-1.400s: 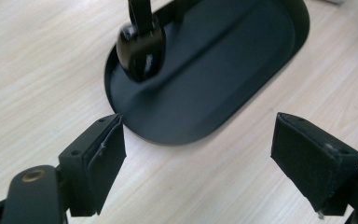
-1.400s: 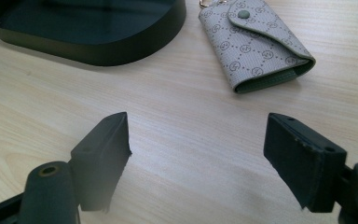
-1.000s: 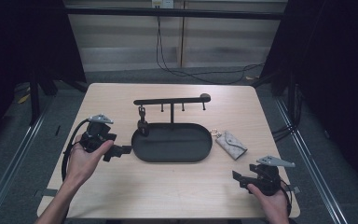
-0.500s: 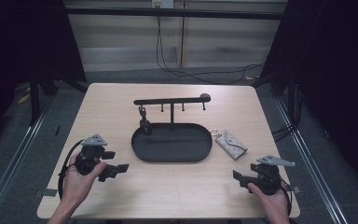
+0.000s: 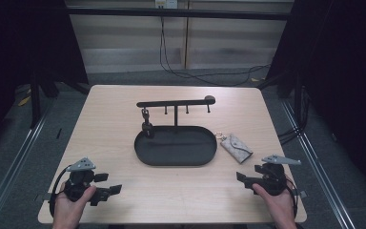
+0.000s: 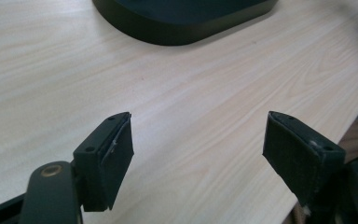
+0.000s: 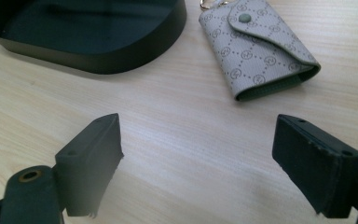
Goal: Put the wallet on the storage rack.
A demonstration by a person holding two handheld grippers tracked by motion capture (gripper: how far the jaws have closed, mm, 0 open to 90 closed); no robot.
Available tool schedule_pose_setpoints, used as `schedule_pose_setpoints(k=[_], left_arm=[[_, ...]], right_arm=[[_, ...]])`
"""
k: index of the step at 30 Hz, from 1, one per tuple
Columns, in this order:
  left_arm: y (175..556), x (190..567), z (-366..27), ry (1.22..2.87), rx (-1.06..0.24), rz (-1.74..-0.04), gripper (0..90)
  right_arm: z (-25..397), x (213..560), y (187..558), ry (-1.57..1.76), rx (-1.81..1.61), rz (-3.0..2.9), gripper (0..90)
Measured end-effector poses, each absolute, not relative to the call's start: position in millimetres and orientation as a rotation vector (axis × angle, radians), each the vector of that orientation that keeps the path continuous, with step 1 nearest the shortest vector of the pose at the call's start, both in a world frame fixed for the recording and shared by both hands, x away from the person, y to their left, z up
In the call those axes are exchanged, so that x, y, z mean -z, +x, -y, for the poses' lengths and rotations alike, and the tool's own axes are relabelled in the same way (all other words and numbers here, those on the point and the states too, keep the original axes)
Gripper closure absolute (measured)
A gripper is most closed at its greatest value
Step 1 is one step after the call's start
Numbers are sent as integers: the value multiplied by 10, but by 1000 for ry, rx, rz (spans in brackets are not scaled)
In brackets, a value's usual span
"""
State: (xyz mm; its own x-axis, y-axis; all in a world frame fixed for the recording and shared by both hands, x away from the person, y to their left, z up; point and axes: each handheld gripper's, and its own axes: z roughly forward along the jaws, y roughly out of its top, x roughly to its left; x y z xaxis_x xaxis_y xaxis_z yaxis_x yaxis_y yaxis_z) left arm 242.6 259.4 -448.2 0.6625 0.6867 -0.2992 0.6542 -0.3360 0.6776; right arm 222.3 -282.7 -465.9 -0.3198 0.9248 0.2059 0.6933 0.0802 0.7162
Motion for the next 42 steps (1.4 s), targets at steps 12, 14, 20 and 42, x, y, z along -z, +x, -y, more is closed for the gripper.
schedule_pose_setpoints(k=[12,14,20,42], left_arm=[[2371,4636,-2714,2000,-58,-1044,240],[2366,4644,-2704,2012,-67,-1046,238],[2371,4623,-2702,2009,-50,-1005,176],[2327,4567,-2655,2044,-83,-898,229]], right_arm=[[2787,4454,2386,1551,-1065,-2115,143],[2781,4430,2411,1539,-1062,-2123,143],[2761,4282,2581,1512,-1071,-2175,160],[2678,4109,3308,1611,-729,-2375,198]])
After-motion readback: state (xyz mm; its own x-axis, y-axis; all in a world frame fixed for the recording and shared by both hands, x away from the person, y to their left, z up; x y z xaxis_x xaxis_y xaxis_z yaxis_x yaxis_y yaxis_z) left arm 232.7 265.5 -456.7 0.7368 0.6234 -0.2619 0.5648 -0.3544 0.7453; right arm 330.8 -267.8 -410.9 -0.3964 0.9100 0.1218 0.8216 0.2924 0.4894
